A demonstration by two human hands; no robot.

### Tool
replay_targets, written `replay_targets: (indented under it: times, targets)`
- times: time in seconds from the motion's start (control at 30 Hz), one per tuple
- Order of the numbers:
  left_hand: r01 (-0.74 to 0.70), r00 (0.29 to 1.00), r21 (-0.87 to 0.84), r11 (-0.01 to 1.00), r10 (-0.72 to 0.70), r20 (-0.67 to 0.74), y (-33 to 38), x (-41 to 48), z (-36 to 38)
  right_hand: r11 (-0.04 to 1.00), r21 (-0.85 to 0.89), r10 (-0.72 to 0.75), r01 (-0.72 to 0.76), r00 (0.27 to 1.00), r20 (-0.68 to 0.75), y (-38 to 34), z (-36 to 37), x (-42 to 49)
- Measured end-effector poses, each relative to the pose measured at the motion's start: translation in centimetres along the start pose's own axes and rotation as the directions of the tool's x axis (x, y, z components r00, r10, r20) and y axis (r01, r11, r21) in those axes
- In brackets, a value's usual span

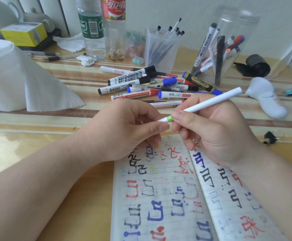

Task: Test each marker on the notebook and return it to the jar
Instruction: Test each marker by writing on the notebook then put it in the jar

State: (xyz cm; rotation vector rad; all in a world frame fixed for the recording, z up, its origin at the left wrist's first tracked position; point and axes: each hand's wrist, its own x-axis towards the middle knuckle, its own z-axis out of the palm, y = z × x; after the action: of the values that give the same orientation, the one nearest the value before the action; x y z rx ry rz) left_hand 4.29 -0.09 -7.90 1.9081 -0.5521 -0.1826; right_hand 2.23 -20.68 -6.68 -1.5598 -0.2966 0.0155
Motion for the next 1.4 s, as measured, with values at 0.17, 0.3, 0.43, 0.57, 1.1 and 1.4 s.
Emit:
replay_targets:
  times: [0.17, 0.3, 0.43, 0.57, 1.1, 1.4]
  targets:
    - [-0.069, 0.995, 0.062, 0.996, 0.074, -0.073, 0.2, -0.2, 0.1, 1.000, -0.017, 0.006, -0.006, 0.999, -0.040, 0.0, 0.2, -0.1]
    - [-0.153, 0.976, 0.153, 0.976, 0.173, -0.133, 0.5, -0.7, 0.3, 0.996, 0.078, 0.041, -0.038, 0.998, -0.042, 0.2, 0.9, -0.2]
    - [-0.159, 0.967, 0.217, 0.963, 0.196, -0.161, 0.5, -0.7, 0.3, 0.992, 0.092, 0.091, -0.086, 0.994, -0.059, 0.3, 1.1, 0.0]
    - [-0.097, 0.981, 0.169, 0.981, 0.123, -0.150, 0.7, 0.0, 0.5, 0.991, 0.125, 0.062, -0.045, 0.988, -0.138, 0.3, 1.3, 0.5]
    - [-0.077, 0.993, 0.279, 0.957, 0.099, -0.064, 0.9, -0.4, -0.2, 0.983, -0.135, -0.155, 0.127, 0.961, -0.228, -0.3, 0.3, 0.2]
    - [-0.078, 0.995, 0.387, 0.919, 0.094, -0.025, 0.6, -0.4, -0.4, 0.887, -0.387, -0.392, 0.253, 0.856, -0.337, -5.6, -1.6, 2.2]
